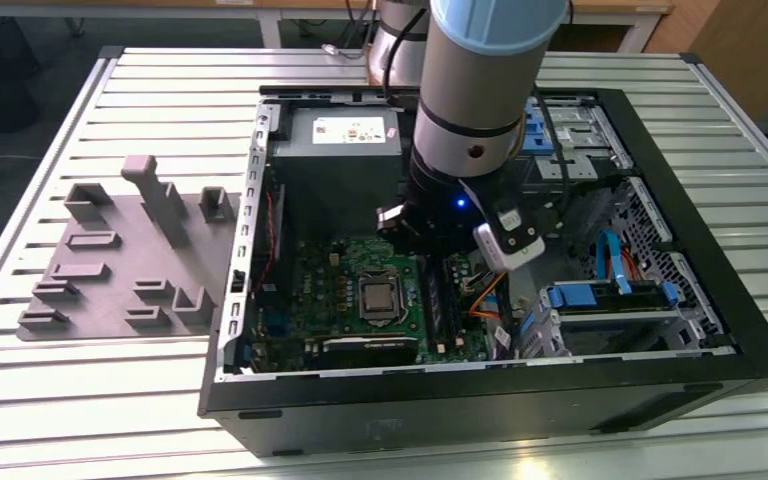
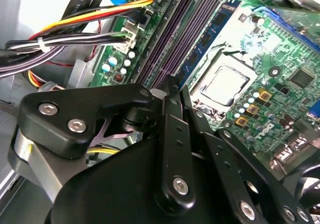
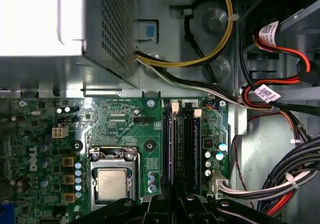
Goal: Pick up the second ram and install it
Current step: 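Insert the second ram into the second slot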
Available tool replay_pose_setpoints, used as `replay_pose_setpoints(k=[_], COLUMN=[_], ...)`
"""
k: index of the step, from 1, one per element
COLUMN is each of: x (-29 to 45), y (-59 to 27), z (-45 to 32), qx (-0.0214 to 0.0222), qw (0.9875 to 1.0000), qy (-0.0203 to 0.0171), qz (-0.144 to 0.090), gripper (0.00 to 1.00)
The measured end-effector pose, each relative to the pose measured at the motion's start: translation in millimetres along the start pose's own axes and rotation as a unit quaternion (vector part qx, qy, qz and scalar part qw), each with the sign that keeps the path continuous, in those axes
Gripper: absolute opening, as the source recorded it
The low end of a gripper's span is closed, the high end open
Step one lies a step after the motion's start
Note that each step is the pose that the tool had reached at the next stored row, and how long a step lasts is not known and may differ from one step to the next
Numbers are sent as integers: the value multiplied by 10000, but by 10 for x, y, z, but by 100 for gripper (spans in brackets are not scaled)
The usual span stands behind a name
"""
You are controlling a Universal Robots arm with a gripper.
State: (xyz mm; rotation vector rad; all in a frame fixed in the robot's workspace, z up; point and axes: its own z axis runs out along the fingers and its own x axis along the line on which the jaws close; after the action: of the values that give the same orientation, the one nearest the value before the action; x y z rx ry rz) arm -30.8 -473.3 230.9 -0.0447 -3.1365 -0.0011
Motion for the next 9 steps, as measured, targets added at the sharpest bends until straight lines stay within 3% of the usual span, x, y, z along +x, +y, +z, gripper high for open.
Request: replay_pose_setpoints(k=[9], x=[-7], y=[-39], z=[44], qx=[-9], qw=[10000], qy=[0], qz=[88], gripper=[14])
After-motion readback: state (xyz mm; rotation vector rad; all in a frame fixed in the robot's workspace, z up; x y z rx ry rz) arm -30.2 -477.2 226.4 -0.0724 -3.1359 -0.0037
